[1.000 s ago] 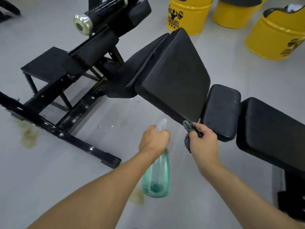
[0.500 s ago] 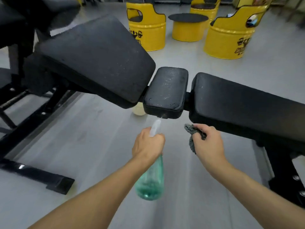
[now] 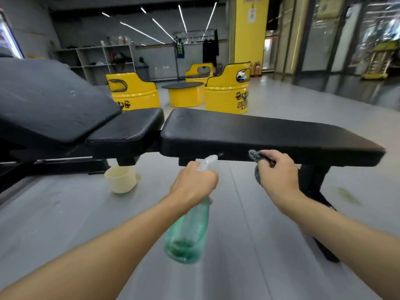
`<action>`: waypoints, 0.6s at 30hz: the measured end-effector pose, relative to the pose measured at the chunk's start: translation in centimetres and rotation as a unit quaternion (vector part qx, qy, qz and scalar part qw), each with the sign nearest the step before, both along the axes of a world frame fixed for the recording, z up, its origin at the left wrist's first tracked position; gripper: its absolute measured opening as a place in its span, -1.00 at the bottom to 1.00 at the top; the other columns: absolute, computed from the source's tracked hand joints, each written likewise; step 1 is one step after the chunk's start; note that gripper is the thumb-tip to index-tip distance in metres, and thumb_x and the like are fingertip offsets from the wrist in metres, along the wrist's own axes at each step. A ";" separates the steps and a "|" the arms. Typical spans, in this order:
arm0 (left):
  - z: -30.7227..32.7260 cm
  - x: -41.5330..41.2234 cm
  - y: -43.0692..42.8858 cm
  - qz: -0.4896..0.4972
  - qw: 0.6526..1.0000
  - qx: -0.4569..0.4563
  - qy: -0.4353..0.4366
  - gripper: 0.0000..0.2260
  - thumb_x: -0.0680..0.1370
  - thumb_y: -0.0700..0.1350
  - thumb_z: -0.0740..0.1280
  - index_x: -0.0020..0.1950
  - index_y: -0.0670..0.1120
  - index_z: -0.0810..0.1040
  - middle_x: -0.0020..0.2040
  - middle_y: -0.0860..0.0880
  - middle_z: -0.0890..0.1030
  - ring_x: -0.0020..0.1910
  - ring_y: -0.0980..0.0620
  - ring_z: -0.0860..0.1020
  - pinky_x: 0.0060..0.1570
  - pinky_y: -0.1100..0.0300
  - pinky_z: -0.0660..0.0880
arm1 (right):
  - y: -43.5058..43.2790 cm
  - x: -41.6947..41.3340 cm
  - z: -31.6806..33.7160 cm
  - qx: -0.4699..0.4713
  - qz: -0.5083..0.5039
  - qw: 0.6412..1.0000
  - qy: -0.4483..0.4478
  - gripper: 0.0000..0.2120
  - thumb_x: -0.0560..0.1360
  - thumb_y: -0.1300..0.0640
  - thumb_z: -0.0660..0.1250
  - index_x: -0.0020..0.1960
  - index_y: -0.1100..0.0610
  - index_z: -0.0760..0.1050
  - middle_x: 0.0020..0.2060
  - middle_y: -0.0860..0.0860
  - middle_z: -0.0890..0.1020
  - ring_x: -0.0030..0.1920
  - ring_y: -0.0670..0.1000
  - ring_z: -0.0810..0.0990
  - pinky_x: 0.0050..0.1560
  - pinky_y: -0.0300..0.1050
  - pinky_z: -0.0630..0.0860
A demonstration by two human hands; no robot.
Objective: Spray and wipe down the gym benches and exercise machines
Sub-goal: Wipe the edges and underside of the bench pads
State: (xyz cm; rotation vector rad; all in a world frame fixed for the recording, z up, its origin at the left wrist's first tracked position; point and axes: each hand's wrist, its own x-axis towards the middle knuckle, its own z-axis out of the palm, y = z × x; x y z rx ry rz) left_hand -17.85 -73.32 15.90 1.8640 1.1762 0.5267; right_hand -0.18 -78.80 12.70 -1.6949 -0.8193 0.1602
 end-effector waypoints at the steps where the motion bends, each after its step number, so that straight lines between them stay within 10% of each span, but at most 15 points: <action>1: 0.0 1.5 -0.5 -0.027 1.000 0.004 0.000 -0.41 0.31 -0.12 0.22 0.31 0.27 0.50 -0.05 0.07 0.54 -0.37 -0.06 0.69 0.12 -0.04 0.58 | -0.8 1.6 0.1 -0.006 -0.022 1.000 0.000 -0.71 0.58 0.23 0.21 0.23 0.08 0.58 0.11 0.07 0.52 -0.01 0.03 0.53 -0.05 -0.10 0.51; 9: -0.3 14.5 -5.4 -0.108 0.994 -0.023 -0.011 -0.46 0.36 -0.13 0.23 0.32 0.21 0.47 0.02 0.12 0.49 -0.30 -0.11 0.71 0.16 -0.08 0.57 | -7.2 13.4 0.3 -0.004 -0.173 0.980 0.101 -0.77 0.54 0.21 0.24 0.12 0.06 0.61 -0.07 0.06 0.66 -0.19 0.03 0.61 -0.19 -0.17 0.51; 13: -1.8 21.0 -7.5 -0.098 0.995 -0.024 0.000 -0.88 0.39 -0.16 0.24 -0.12 0.02 0.39 -0.06 0.01 0.51 -0.18 -0.17 0.71 0.14 -0.16 0.58 | -8.5 18.0 -1.4 0.016 -0.215 0.963 0.161 -0.82 0.48 0.19 0.24 -0.03 0.02 0.58 -0.09 0.11 0.68 -0.10 0.16 0.67 -0.03 0.08 0.65; 18: -5.6 26.9 -8.1 -0.145 0.989 -0.012 -0.003 -0.72 0.31 -0.08 0.25 0.01 0.01 0.51 -0.04 -0.05 0.55 -0.01 -0.17 0.62 0.06 -0.17 0.62 | -9.1 20.4 -3.5 0.017 -0.218 0.956 0.197 -0.84 0.52 0.22 0.25 -0.10 0.02 0.57 -0.09 0.10 0.66 -0.10 0.16 0.66 -0.04 0.05 0.64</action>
